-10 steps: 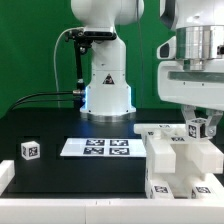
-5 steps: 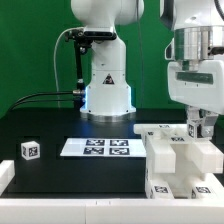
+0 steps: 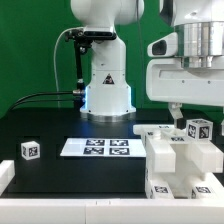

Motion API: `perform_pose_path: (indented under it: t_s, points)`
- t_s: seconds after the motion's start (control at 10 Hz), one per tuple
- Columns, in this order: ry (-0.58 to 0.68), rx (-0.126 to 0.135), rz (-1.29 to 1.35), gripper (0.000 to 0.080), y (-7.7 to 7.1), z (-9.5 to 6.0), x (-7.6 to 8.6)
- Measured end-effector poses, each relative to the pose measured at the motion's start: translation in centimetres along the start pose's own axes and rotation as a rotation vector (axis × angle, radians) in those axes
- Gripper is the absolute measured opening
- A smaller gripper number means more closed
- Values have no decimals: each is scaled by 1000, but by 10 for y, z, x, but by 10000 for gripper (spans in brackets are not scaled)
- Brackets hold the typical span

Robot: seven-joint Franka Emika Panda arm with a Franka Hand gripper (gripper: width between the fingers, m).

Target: Assemble chair

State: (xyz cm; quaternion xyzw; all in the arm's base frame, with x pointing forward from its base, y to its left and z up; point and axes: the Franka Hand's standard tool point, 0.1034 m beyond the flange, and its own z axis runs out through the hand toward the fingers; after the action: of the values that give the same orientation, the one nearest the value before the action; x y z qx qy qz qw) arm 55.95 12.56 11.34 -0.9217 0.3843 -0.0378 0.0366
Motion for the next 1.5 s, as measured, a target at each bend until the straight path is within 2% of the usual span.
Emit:
perform_pose_path:
  t_s: [0.2, 0.3, 0.4, 0.5, 0.6, 0.7, 0.9, 1.0, 1.1, 1.2, 1.5]
  points:
    - [0, 0, -99, 648, 0, 0, 0]
    - [2, -2, -204, 648, 0, 0, 1]
    - [9, -14, -448, 649, 1, 0, -1]
    - [5, -19, -582, 649, 2, 2, -4]
    - [-2, -24, -618, 649, 5, 5, -7]
    - [-2, -23, -581, 649, 5, 5, -6]
    - [-2, -24, -578, 406, 5, 5, -6]
    - [-2, -23, -502, 406, 5, 5, -6]
    - [-1, -23, -418, 283, 5, 5, -6]
    - [-4, -27, -356, 263, 6, 5, -4]
    - [2, -33, 102, 263, 5, 5, -6]
